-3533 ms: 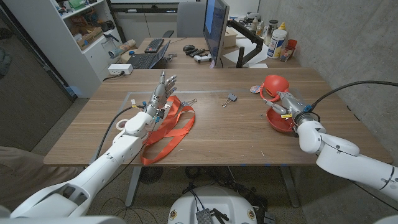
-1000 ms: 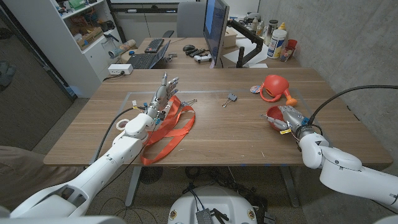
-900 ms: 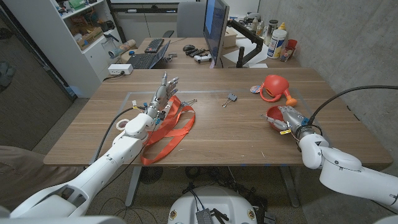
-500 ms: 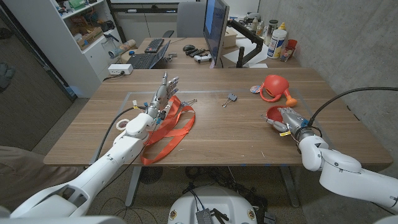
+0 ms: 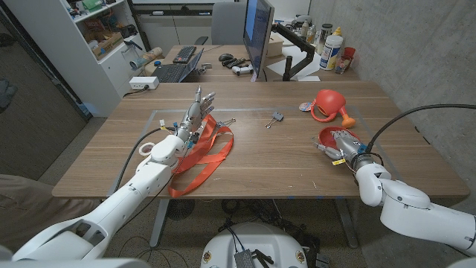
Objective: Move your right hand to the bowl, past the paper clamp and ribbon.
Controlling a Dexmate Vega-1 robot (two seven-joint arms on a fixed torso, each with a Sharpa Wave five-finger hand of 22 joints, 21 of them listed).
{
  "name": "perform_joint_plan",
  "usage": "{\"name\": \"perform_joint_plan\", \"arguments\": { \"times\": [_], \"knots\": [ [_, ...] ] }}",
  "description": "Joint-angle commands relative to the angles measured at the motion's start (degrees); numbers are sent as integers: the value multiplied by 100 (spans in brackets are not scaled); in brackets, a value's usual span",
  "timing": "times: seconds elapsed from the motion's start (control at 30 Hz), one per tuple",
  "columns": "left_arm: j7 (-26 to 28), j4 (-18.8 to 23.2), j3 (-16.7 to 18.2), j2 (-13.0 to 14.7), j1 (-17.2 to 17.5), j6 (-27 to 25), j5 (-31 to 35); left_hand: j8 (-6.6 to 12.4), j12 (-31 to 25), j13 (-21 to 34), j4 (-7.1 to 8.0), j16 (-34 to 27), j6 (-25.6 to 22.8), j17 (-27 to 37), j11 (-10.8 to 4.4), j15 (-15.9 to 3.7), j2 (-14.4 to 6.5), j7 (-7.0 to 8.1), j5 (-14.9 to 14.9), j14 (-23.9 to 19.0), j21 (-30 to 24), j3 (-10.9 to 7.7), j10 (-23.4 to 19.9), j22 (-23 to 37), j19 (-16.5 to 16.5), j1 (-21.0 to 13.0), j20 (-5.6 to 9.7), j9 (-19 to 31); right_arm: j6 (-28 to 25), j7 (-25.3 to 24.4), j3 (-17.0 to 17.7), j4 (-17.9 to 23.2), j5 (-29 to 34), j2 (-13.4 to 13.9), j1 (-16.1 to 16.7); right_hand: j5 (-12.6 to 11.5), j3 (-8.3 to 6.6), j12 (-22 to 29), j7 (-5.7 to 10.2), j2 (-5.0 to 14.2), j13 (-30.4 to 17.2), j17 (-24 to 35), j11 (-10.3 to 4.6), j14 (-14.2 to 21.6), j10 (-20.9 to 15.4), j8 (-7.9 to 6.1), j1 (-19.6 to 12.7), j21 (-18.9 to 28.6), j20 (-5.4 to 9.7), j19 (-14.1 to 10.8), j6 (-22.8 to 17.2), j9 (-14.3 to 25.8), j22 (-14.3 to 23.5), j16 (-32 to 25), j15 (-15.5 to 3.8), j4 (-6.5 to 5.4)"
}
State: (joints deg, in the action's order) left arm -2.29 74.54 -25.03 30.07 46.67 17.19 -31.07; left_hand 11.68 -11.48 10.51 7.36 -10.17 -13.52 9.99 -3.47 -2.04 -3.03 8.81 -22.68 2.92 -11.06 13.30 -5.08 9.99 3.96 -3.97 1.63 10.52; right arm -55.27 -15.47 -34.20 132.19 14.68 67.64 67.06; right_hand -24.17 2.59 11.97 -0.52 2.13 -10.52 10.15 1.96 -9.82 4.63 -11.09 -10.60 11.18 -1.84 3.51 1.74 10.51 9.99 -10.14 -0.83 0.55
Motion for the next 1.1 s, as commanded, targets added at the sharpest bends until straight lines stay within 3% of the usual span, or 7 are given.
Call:
{"name": "perform_joint_plan", "arguments": {
  "times": [0.03, 1.1],
  "knots": [
    [-27, -3, 3, 44, 8, -34, 0, -20, -6, 17, -9, -40, -2, 23, 20, -294, -26, 10, -35, 34, -7, 45, -11, 18, 0, -62, 9, 27, -29, 205, -243, -65, 148, -64, -172, -32, 31, 9, 3, 10, -24, 4, -19, -198, 29, -12, -61, 22, -52, 53, 71, 27, 21, -23, 11, 28],
    [82, 184, -22, 87, 99, -99, 69, -15, -11, 18, 3, -41, -34, 25, 29, -308, -58, -5, -39, 43, -10, 62, -14, 19, -2, -61, 13, 27, 92, 182, -132, -201, -28, -32, -42, -102, 41, 28, -41, -4, -26, 3, -22, -194, 3, -3, -140, 17, -62, 39, 134, 28, 22, -28, 47, 92]
  ]
}}
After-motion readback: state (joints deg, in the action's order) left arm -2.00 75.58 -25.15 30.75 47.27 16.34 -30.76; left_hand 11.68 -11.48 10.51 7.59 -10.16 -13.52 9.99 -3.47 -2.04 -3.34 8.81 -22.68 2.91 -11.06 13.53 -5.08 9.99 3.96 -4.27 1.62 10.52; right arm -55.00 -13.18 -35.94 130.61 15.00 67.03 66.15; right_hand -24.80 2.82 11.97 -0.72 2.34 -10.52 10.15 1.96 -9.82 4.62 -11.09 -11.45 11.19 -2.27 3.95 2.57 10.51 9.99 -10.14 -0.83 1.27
